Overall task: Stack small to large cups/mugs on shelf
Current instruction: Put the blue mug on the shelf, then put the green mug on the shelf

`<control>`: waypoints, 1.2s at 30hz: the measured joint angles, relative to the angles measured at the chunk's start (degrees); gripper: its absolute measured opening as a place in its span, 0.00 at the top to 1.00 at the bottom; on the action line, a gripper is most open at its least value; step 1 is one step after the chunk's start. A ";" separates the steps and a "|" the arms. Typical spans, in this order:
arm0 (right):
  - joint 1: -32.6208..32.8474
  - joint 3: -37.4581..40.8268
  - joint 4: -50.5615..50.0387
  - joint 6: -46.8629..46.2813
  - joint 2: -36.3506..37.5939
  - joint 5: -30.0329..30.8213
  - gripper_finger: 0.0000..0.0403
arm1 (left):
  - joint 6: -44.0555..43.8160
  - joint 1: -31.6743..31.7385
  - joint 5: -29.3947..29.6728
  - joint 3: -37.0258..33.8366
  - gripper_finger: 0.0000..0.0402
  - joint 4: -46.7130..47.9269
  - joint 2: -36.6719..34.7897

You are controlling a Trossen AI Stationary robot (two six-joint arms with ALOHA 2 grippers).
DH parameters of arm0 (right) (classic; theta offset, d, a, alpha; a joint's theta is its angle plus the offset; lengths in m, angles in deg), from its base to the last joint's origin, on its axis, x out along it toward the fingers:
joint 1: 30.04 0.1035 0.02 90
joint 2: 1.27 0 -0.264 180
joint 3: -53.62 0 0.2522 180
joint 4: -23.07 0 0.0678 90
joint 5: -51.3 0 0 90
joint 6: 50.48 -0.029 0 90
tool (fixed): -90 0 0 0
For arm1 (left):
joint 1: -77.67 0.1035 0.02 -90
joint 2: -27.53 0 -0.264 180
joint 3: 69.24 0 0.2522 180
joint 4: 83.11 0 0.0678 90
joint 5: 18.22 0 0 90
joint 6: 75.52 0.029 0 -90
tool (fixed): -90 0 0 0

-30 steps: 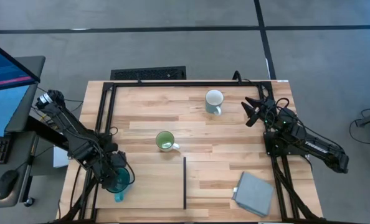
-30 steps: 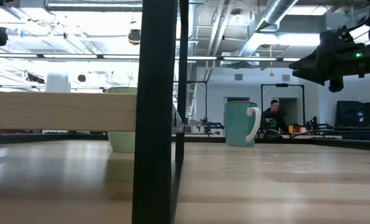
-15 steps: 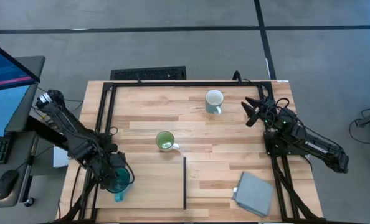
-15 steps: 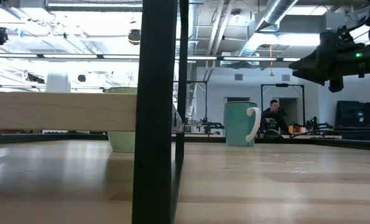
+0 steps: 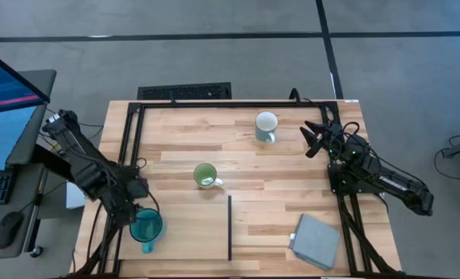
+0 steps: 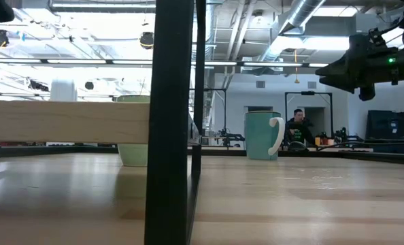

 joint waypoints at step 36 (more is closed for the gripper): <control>0.00 0.01 0.00 1.50 -0.01 0.00 0.48 | 8.01 38.61 31.41 0.50 0.56 -11.31 0.09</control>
